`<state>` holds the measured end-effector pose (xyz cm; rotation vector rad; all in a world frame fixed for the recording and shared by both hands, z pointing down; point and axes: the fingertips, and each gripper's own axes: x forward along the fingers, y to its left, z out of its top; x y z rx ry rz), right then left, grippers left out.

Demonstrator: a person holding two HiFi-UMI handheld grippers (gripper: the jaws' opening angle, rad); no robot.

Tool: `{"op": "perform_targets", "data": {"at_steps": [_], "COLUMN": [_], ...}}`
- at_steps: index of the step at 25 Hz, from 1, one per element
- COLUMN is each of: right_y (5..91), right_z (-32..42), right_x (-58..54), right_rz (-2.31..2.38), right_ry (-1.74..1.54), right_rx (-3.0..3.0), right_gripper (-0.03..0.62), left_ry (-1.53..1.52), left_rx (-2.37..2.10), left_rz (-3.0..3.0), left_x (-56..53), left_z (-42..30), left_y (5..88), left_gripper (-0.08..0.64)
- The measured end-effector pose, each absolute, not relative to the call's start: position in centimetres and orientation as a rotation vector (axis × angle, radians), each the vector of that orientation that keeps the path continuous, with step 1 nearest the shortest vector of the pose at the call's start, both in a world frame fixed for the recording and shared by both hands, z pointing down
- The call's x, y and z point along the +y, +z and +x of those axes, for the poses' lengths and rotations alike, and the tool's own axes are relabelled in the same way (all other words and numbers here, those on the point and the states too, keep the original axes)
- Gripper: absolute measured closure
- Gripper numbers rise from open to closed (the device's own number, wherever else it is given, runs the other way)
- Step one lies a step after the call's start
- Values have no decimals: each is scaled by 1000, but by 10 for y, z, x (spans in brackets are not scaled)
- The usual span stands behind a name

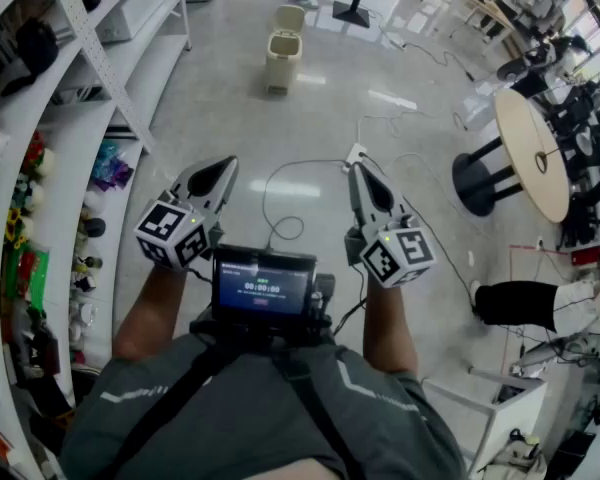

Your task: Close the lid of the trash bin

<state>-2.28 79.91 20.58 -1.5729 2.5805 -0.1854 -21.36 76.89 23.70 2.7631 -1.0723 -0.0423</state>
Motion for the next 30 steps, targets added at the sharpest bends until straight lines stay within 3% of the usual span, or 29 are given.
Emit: {"op": "perform_targets", "data": {"at_steps": [19, 30], "right_y": [211, 220], "right_z": [-33, 4], "right_x": [804, 796], "right_rz": [-1536, -1510], "right_ry": [-137, -183], "right_rx": [2622, 2619], "right_gripper": [582, 583], "left_ry": [-166, -166], "left_rx": [-986, -1010], "left_rz": [2689, 2646], "left_x": [774, 767], "left_z": [-205, -178], "left_y": [231, 235], "left_gripper": [566, 566]}}
